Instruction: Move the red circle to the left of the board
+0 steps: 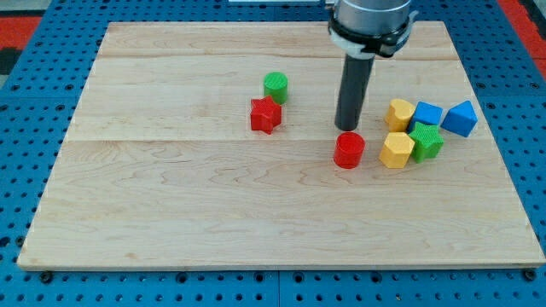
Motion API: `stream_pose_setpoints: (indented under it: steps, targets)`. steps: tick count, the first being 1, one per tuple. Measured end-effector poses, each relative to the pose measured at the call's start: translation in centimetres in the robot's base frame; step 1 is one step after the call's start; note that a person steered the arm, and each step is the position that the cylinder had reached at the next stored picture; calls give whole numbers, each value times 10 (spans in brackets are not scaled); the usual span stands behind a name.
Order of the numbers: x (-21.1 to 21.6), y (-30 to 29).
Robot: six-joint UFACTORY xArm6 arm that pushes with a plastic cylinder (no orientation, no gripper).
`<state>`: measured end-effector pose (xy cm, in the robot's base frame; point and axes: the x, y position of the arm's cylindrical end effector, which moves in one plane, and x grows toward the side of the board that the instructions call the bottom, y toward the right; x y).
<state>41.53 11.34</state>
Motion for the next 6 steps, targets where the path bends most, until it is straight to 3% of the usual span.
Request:
stream_pose_setpoints:
  steps: [2, 4, 6]
  targets:
    - [1, 11]
    - [67, 7]
    - [68, -18]
